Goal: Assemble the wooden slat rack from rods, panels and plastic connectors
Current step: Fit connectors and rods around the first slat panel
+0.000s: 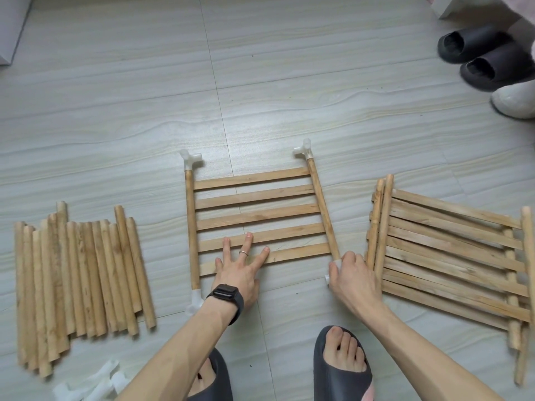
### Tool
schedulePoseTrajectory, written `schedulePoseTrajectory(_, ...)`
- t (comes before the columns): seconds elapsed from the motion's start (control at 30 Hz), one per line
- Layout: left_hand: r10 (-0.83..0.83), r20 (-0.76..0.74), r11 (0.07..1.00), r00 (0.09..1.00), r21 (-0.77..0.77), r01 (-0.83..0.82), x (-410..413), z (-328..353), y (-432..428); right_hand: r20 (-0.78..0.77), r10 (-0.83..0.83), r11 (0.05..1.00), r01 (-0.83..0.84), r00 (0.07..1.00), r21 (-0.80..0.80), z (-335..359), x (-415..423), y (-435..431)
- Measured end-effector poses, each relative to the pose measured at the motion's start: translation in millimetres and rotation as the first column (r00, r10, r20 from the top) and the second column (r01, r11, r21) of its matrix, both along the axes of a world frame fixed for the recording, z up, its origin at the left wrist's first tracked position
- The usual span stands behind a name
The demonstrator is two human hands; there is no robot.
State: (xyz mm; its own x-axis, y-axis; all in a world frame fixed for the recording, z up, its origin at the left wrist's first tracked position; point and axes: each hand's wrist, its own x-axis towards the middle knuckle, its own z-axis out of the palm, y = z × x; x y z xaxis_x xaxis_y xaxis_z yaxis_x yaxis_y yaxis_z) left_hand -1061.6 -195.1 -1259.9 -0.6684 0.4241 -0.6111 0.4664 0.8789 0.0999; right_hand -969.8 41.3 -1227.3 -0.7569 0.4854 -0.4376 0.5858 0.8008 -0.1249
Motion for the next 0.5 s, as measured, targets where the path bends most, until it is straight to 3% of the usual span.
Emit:
schedulePoseTrajectory(0.07, -0.007, -0.010, 1.000, 1.000, -0.006, 0.007, 0.8, 0.3, 0.0, 0.068, 0.057, 0.993, -0.063, 0.996, 0.098, 8.2, -4.8, 0.3)
schedulePoseTrajectory(0.13, -0.006, -0.018, 1.000, 1.000, 0.000, 0.006, 2.8, 0.4, 0.7, -0.007, 0.106, 0.982, -0.103, 0.994, 0.160, 16.9, -10.6, -3.8)
schedulePoseTrajectory(0.27, -0.020, 0.027, 1.000, 0.999, 0.021, 0.019, 1.2, 8.8, 1.6, -0.199, 0.293, 0.956, -0.283, 0.935, 0.078, 27.1, -29.2, -32.0)
schedulePoseTrajectory(0.33, 0.077, 0.089, 0.983, 0.993, 0.159, -0.090, -8.1, 18.7, -5.6, -0.189, 0.407, 0.912, -0.410, 0.894, 0.027, 23.3, -40.3, -55.8)
schedulePoseTrajectory(0.37, 0.188, 0.111, 0.934, 0.976, 0.286, -0.212, -14.6, 25.8, -13.5, -0.146, 0.459, 0.885, -0.465, 0.876, -0.007, 18.8, -45.8, -68.5)
schedulePoseTrajectory(0.43, 0.456, 0.094, 0.730, 0.885, 0.529, -0.432, -27.3, 42.6, -39.7, -0.044, 0.558, 0.826, -0.560, 0.829, -0.064, 6.9, -55.4, -92.2)
schedulePoseTrajectory(0.5, 0.674, -0.024, 0.579, 0.738, 0.637, -0.509, -41.1, 58.0, -82.6, 0.007, 0.647, 0.760, -0.644, 0.762, -0.090, -5.2, -65.6, -112.8)
